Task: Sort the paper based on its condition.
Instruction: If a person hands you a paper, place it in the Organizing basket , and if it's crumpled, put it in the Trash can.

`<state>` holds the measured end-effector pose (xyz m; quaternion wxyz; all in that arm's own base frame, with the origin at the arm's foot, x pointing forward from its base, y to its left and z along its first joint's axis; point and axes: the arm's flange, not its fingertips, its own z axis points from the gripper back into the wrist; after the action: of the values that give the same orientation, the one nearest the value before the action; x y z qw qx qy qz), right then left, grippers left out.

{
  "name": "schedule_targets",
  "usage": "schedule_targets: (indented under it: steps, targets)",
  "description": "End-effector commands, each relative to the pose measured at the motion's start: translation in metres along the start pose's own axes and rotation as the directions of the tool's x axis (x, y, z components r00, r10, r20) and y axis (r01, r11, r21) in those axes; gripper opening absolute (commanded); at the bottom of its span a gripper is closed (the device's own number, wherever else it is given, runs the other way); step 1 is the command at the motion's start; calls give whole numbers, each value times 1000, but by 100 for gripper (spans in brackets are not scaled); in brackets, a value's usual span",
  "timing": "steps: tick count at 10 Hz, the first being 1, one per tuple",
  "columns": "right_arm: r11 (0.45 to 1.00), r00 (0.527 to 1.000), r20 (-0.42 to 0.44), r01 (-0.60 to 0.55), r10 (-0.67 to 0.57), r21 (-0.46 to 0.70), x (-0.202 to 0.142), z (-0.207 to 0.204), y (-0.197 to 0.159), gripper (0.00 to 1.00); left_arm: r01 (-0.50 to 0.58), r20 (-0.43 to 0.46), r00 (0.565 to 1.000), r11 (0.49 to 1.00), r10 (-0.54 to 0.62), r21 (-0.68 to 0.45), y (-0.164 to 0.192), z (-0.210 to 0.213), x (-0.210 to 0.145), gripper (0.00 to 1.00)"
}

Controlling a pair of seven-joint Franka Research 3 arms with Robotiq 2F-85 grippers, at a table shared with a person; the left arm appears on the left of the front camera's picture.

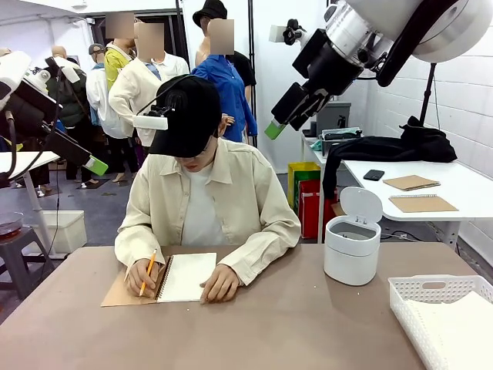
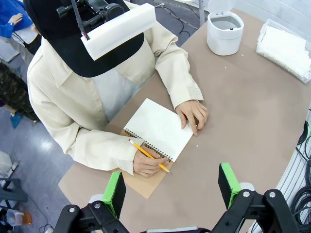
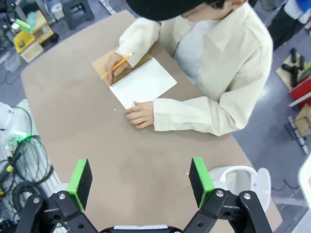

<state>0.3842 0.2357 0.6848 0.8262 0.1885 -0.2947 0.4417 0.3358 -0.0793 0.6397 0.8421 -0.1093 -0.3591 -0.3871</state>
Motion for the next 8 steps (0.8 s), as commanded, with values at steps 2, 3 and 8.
schedule_targets:
  steps: [2, 3, 8]
  targets:
    - [1000, 1000, 22, -19, 19, 5, -17, -10, 16, 100, -4, 4, 1000, 1000, 4, -4, 0, 0, 0, 100]
    - [999, 999, 30, -32, 33, -3, -19, -11, 23, 100, -4, 4, 1000, 1000, 4, -4, 0, 0, 0, 100]
    - [995, 994, 82, -62, 69, -84, -25, -19, 26, 100, -4, 4, 1000, 1000, 4, -4, 0, 0, 0, 100]
